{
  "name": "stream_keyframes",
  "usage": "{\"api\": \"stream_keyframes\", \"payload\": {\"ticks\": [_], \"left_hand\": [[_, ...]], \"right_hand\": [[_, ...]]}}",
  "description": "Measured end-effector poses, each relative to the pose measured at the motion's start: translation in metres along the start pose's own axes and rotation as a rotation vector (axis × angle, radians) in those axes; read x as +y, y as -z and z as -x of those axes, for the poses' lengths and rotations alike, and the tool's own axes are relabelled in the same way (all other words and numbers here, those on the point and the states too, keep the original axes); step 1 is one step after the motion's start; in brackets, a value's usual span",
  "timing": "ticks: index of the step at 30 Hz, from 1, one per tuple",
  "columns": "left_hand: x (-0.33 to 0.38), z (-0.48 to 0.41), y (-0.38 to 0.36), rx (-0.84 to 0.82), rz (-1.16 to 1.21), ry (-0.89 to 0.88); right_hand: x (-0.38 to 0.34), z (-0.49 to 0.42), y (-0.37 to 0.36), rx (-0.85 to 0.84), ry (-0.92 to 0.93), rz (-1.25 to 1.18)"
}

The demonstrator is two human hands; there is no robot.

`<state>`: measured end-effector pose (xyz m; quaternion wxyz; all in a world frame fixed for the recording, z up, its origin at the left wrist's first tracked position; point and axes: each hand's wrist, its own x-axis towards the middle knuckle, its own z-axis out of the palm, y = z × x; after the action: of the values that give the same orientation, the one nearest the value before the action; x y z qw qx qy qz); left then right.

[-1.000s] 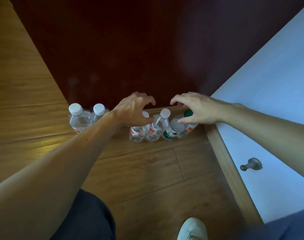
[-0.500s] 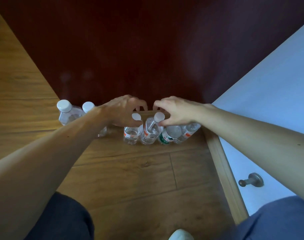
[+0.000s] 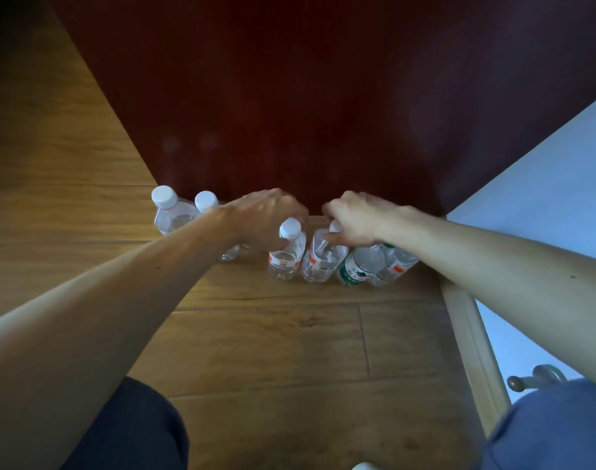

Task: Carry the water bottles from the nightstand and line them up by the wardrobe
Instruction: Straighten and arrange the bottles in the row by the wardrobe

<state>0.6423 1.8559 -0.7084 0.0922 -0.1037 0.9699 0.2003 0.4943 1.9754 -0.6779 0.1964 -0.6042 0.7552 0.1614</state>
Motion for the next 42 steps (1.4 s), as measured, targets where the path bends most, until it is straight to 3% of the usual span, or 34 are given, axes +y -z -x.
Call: {"api": "stream_keyframes", "payload": {"ticks": [20,24,30,42], "left_hand": [[-0.012,0.019,-0.003,0.162,0.131,0.061],[-0.018,0.026,0.001,0.258,0.214,0.130],[-0.021,0.028,0.005,0.275,0.205,0.279],[-0.024,0.031,0.006,0.355,0.267,0.414]], "right_hand": [[0.000,0.005,0.001,0.054,-0.004,-0.156],[-0.006,0.003,0.001,0.076,0.027,-0.130],[-0.010,-0.002,0.001,0.112,0.070,-0.116],[-0.021,-0.024,0.001,0.216,0.138,-0.122]]}}
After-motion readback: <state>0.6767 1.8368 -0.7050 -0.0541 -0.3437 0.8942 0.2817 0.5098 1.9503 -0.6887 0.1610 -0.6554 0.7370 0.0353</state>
